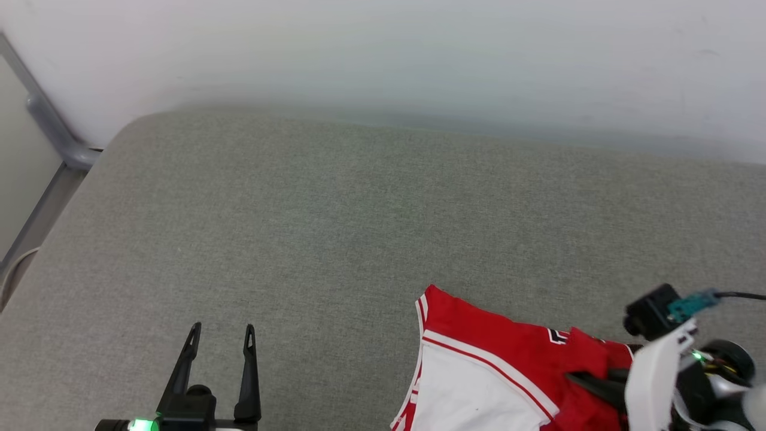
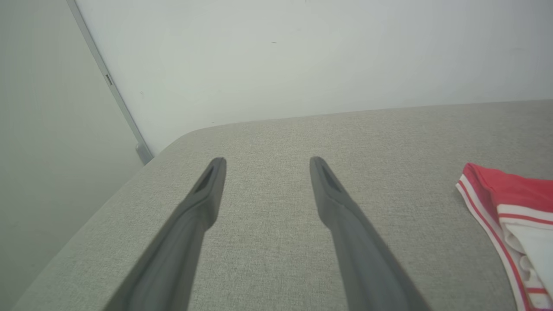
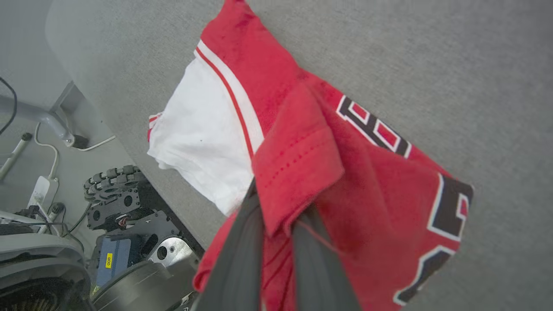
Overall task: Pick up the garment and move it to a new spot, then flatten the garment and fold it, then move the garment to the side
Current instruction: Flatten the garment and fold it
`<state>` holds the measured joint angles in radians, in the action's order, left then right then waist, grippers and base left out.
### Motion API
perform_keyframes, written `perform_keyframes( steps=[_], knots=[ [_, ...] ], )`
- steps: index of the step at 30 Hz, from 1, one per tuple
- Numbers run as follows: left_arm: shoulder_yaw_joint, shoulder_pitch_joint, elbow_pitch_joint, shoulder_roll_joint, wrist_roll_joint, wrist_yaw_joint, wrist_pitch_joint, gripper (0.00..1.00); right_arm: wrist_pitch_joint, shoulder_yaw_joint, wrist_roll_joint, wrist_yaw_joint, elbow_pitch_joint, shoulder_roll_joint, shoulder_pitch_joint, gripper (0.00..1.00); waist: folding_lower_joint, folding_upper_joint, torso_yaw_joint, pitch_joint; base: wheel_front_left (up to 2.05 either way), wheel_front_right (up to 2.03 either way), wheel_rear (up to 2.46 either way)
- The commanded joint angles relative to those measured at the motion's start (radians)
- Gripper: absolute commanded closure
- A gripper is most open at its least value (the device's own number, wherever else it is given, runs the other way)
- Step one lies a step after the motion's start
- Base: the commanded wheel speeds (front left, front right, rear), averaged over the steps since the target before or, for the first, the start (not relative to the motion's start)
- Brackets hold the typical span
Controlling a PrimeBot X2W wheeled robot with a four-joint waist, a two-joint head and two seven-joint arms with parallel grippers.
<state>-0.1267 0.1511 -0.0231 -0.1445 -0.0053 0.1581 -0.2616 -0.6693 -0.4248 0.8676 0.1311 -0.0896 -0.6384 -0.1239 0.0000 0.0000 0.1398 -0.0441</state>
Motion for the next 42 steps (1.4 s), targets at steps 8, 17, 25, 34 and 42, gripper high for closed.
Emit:
perform_keyframes(
  steps=[8,17,25,34,42],
  knots=[
    [-0.004,-0.04,0.006,0.007,0.0,-0.004,-0.005,0.0,0.017,-0.202,-0.057,-0.001,0.02,0.056,-0.194,1.0,0.0,0.0,0.025,-0.031,0.0,0.0,0.0],
    [-0.012,-0.068,0.012,0.014,-0.001,-0.007,-0.005,0.0,0.09,-0.409,-0.11,-0.001,0.16,0.142,-0.394,1.0,0.0,0.0,0.05,-0.063,0.0,0.0,0.0],
    [-0.021,-0.099,0.016,0.022,0.0,-0.012,-0.005,0.0,0.111,-0.57,-0.128,-0.001,0.352,0.2,-0.509,1.0,0.0,0.0,0.082,-0.098,0.0,0.0,0.0],
    [-0.015,-0.098,0.024,0.026,-0.002,-0.006,-0.005,0.0,0.159,-0.709,-0.082,-0.001,0.491,0.22,-0.545,1.0,0.0,0.0,0.084,-0.102,0.0,0.0,0.0],
    [0.0,-0.069,0.033,0.012,-0.005,-0.009,-0.005,0.0,0.335,-0.644,-0.024,-0.001,0.419,0.155,-0.516,0.0,0.0,0.0,0.037,-0.046,0.0,0.0,0.0]
  ],
)
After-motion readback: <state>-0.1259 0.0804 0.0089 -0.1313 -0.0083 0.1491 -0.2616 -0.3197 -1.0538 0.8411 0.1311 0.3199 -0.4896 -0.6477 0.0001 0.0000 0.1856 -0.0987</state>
